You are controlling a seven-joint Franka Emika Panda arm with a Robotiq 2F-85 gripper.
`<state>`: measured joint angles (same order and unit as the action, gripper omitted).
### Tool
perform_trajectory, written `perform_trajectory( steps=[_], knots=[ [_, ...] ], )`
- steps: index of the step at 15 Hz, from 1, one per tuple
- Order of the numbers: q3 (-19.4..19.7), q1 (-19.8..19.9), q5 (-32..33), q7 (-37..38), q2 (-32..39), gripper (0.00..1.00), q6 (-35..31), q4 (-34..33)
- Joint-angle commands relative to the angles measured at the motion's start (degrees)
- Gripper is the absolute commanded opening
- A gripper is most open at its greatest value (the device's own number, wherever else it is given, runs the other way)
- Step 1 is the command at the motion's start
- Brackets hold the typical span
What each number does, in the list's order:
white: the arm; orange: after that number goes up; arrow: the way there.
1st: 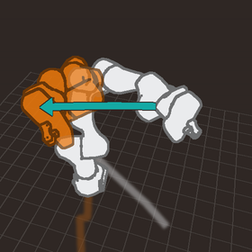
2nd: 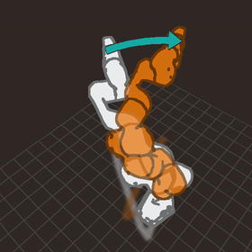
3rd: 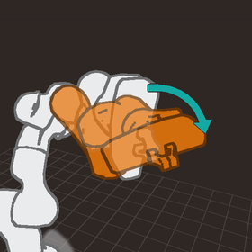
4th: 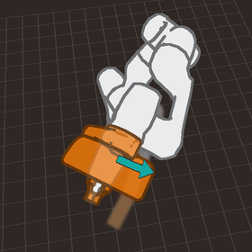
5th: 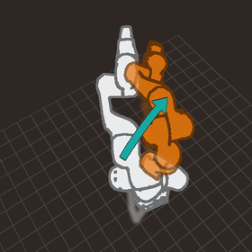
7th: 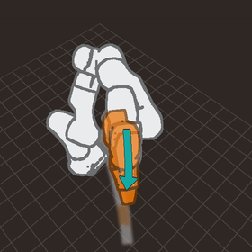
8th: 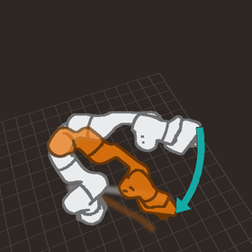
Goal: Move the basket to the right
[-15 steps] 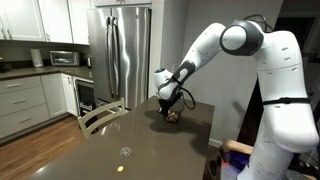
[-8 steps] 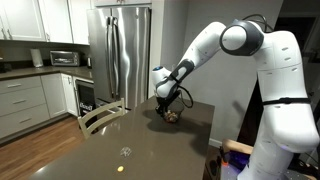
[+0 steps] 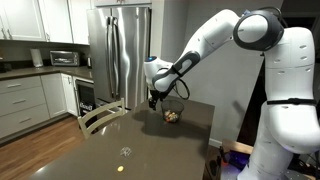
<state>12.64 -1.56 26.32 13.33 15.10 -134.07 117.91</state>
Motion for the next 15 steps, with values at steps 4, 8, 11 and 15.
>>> perform_trajectory(
  steps=[4,8,11,15],
  knots=[
    [-5.3,-1.2,0.9,0.5,-7.4,1.00,1.2,3.5],
    [-8.7,-0.6,-4.5,-2.9,-11.1,1.00,0.1,6.3],
    [-10.5,-0.4,-10.4,-7.8,-13.9,1.00,0.4,8.4],
    [-11.0,-0.7,-9.8,-5.9,-12.4,1.00,1.3,6.8]
  ],
)
